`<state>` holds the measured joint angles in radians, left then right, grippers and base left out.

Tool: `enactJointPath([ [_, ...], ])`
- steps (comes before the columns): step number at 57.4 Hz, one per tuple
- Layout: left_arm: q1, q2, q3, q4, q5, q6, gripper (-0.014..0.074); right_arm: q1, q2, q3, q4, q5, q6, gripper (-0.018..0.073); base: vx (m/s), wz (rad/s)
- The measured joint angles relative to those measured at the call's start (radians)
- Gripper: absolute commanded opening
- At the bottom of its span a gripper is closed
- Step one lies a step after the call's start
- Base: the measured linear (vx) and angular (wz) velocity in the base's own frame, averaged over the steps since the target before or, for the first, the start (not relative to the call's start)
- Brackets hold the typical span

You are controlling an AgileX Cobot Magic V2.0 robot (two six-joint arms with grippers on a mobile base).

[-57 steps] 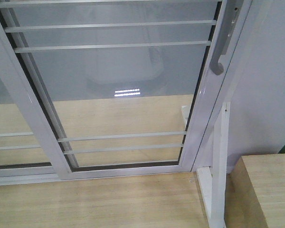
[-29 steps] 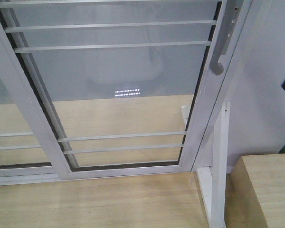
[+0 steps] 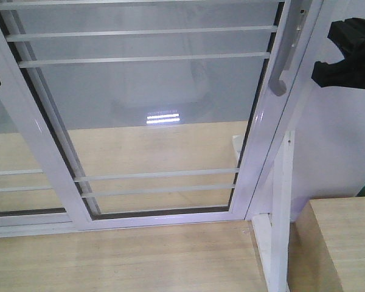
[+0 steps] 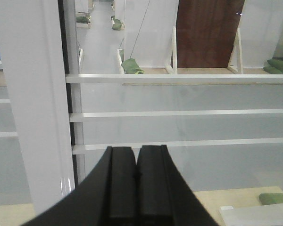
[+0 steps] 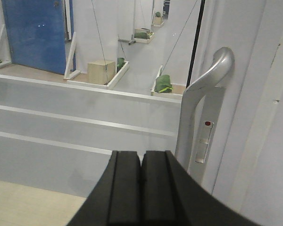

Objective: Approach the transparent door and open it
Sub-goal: 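Raise the right gripper and move it onto the silver door handle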

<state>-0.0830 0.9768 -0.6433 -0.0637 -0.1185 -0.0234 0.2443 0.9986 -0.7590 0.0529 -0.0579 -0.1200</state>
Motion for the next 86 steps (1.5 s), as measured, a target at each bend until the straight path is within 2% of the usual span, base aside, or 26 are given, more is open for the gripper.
enactJointPath([
  [8, 0.000, 0.000, -0.001, 0.002, -0.009, 0.023, 0.0047, 0.000, 0.000, 0.000, 0.000, -0.003, 0.000, 0.0036, 0.00, 0.00],
  [15, 0.000, 0.000, -0.001, 0.003, -0.015, 0.059, 0.0118, 0.000, 0.000, 0.000, 0.000, 0.004, 0.000, 0.0120, 0.00, 0.00],
  [23, 0.000, 0.000, -0.001, 0.003, -0.017, 0.066, 0.0253, 0.000, 0.000, 0.000, 0.000, 0.013, -0.010, 0.0291, 0.00, 0.00],
  [32, 0.000, 0.000, -0.001, 0.003, -0.015, 0.068, 0.0419, 0.000, 0.000, 0.000, 0.000, 0.018, -0.028, 0.0536, 0.00, 0.00],
  [39, 0.000, 0.000, -0.001, 0.003, -0.013, 0.068, 0.0526, 0.000, 0.000, 0.000, 0.000, 0.018, -0.029, 0.0640, 0.00, 0.00],
  [46, 0.000, 0.000, -0.001, 0.003, -0.005, 0.068, 0.0581, 0.000, 0.014, 0.000, 0.000, 0.003, -0.029, 0.0647, 0.00, 0.00],
  [55, 0.000, 0.000, -0.001, 0.003, 0.032, 0.068, 0.0584, -0.009, 0.050, 0.000, 0.017, 0.003, -0.029, 0.0627, 0.00, 0.00],
  [64, 0.000, 0.000, -0.001, 0.003, 0.070, 0.068, 0.0584, -0.082, 0.067, 0.000, 0.093, 0.013, -0.029, 0.0612, 0.00, 0.00],
  [72, 0.000, 0.000, -0.001, 0.003, 0.082, 0.068, 0.0584, -0.134, 0.122, 0.000, 0.119, 0.004, -0.029, 0.0589, 0.00, 0.00],
  [86, 0.000, 0.000, -0.001, 0.003, 0.085, 0.068, 0.0584, -0.147, 0.317, -0.023, 0.127, -0.140, -0.029, 0.0551, 0.00, 0.00],
])
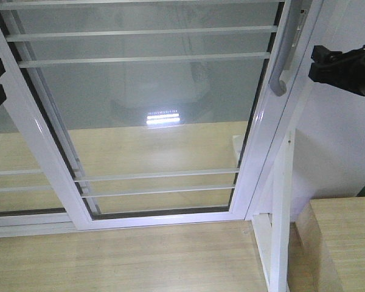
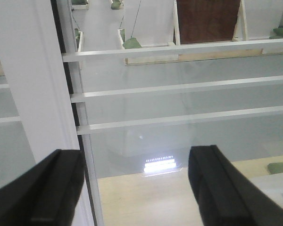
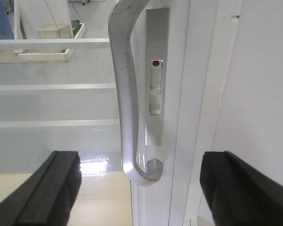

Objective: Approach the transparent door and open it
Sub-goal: 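Raise the right gripper and move it onto the silver door handle, then close the right gripper around the silver handle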

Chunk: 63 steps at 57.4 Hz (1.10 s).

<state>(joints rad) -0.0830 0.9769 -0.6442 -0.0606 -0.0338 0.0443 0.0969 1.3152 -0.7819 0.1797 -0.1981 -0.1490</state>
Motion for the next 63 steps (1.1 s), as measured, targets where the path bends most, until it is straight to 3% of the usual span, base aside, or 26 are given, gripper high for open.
enactJointPath([
  [16, 0.000, 0.000, 0.000, 0.000, 0.000, 0.000, 0.0584, 0.000, 0.253, -0.215, -0.086, -0.020, 0.002, 0.0536, 0.00, 0.00],
  [43, 0.000, 0.000, 0.000, 0.000, 0.001, 0.000, 0.0584, 0.000, 0.570, -0.531, -0.098, -0.027, 0.044, 0.0489, 0.00, 0.00],
  [50, 0.000, 0.000, 0.000, 0.000, 0.001, 0.000, 0.0584, 0.000, 0.620, -0.575, -0.098, -0.027, 0.061, 0.0382, 0.00, 0.00],
  [63, 0.000, 0.000, 0.000, 0.000, 0.001, 0.000, 0.0578, 0.005, 0.632, -0.579, -0.109, -0.033, 0.069, 0.0043, 0.00, 0.00],
])
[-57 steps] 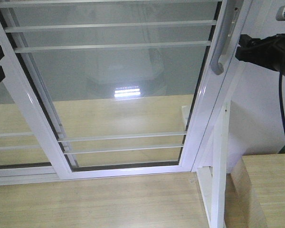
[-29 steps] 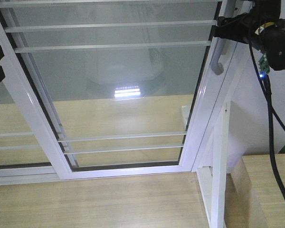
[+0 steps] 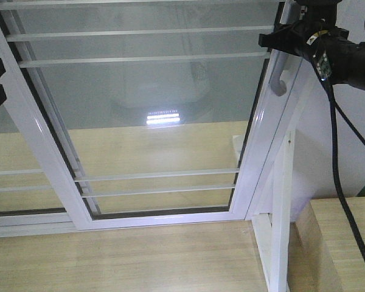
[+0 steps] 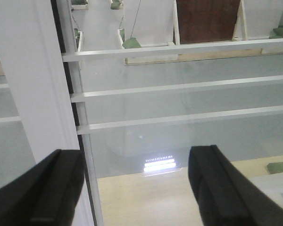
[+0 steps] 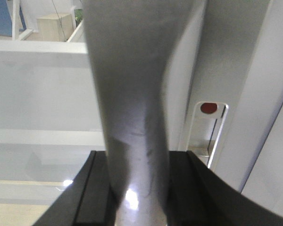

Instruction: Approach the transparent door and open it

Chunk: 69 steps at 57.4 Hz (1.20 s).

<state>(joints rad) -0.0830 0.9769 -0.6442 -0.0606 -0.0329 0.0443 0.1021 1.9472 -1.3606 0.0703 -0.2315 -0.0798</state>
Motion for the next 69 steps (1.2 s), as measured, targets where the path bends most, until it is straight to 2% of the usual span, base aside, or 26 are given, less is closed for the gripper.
enactJointPath([
  [4, 0.000, 0.000, 0.000, 0.000, 0.000, 0.000, 0.0578, 0.005, 0.000, 0.000, 0.000, 0.000, 0.000, -0.0014, 0.00, 0.00],
  [27, 0.000, 0.000, 0.000, -0.001, 0.000, 0.000, 0.0578, 0.069, 0.002, -0.003, 0.008, -0.002, -0.003, -0.0008, 0.00, 0.00],
  [60, 0.000, 0.000, 0.000, -0.002, 0.000, 0.000, 0.0578, 0.275, 0.017, -0.016, -0.030, -0.038, -0.003, -0.0008, 0.00, 0.00],
  [69, 0.000, 0.000, 0.000, -0.002, 0.006, 0.000, 0.0578, 0.300, -0.013, -0.011, -0.041, 0.049, -0.003, -0.0008, 0.00, 0.00],
])
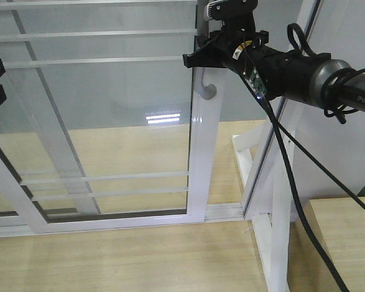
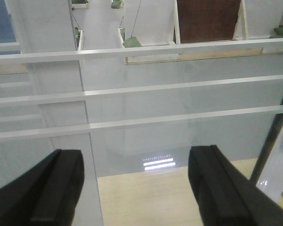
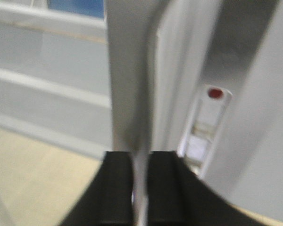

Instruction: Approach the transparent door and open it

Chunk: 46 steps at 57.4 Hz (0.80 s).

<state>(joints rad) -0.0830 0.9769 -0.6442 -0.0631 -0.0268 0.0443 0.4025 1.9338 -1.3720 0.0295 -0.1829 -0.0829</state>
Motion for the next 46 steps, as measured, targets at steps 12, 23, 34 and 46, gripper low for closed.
enactJointPath([
  [12, 0.000, 0.000, 0.000, 0.000, 0.036, 0.000, 0.0578, 0.001, -0.075, 0.002, 0.000, 0.183, 0.000, -0.0008, 0.00, 0.00],
  [23, 0.000, 0.003, 0.000, 0.000, 0.038, 0.000, 0.0578, 0.001, -0.156, 0.003, 0.000, 0.317, -0.014, -0.0004, 0.00, 0.00],
  [34, -0.026, 0.075, -0.014, 0.011, 0.010, 0.000, 0.0578, 0.001, -0.250, 0.122, 0.000, 0.261, -0.044, -0.0003, 0.00, 0.00],
  [46, -0.129, 0.204, -0.052, 0.063, -0.086, 0.001, 0.0578, 0.001, -0.441, 0.456, -0.001, 0.044, -0.046, -0.0001, 0.00, 0.00],
])
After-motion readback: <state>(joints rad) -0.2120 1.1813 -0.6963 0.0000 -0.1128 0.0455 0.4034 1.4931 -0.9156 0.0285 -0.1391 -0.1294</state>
